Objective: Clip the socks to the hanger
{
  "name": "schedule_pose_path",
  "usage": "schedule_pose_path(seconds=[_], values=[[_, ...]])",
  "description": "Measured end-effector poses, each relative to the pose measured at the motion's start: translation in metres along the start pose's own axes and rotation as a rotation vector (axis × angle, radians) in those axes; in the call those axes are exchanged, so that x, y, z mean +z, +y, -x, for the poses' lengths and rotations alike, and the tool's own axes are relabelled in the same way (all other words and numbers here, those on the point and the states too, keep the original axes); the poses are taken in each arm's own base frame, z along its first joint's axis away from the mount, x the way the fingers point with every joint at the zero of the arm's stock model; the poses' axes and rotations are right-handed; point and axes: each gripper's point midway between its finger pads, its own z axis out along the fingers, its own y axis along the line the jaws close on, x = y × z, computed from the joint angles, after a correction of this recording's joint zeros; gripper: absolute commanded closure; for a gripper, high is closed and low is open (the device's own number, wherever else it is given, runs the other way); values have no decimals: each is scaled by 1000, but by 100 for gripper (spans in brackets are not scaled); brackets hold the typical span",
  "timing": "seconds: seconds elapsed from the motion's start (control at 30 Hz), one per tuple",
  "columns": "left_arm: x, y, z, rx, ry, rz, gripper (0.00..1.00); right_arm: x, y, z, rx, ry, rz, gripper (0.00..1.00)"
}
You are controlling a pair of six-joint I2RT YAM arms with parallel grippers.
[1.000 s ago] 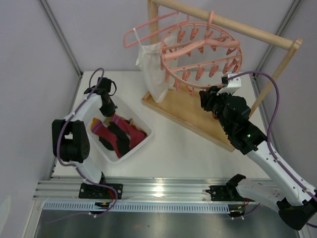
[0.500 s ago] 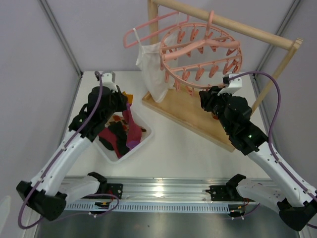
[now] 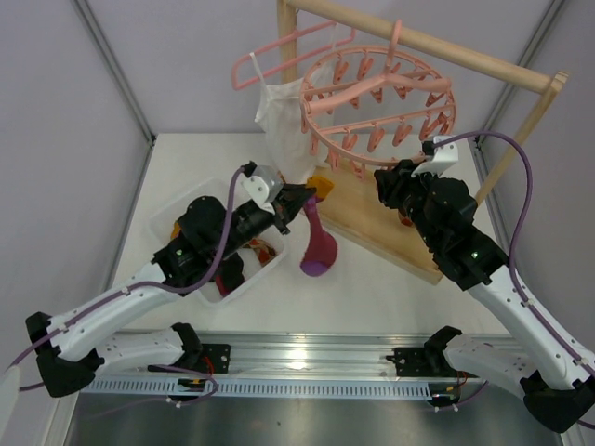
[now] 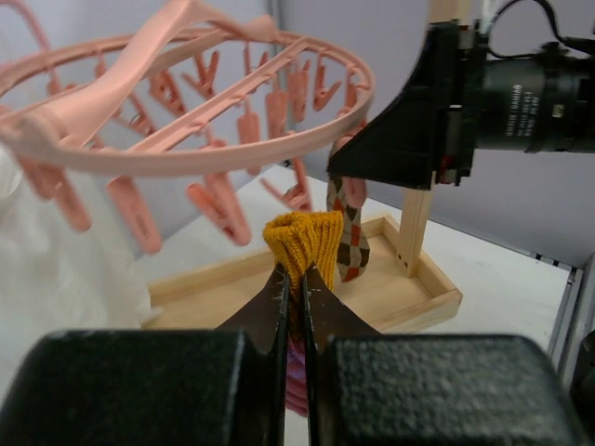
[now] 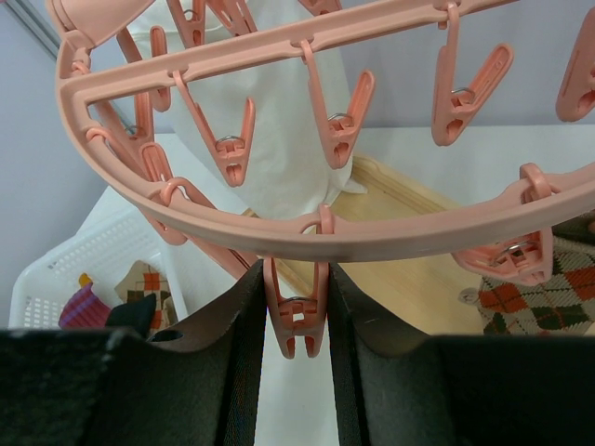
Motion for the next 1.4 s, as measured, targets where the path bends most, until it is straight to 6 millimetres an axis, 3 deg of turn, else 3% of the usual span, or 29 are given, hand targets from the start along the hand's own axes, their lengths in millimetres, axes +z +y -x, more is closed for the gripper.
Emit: schedule_pose_path(seconds=[0.13, 0.4, 0.57, 0.8, 1.03, 1.4], values=[[25, -17, -9, 53, -16, -62, 99, -1, 1, 1, 8, 3, 2, 100], [68, -38, -62, 57, 36, -134, 99, -4, 2, 3, 23, 4, 4, 100], [84, -50, -97, 38, 94, -175, 99, -7, 4, 6, 36, -2, 19, 100], [100, -64, -126, 15, 138, -215, 99, -10, 7, 9, 49, -8, 36, 100], [115, -67, -125, 6, 132, -221, 99, -10, 10, 8, 55, -3, 50, 100], [121, -67, -112, 7, 104, -220, 99, -10, 13, 7, 55, 3, 65, 100]])
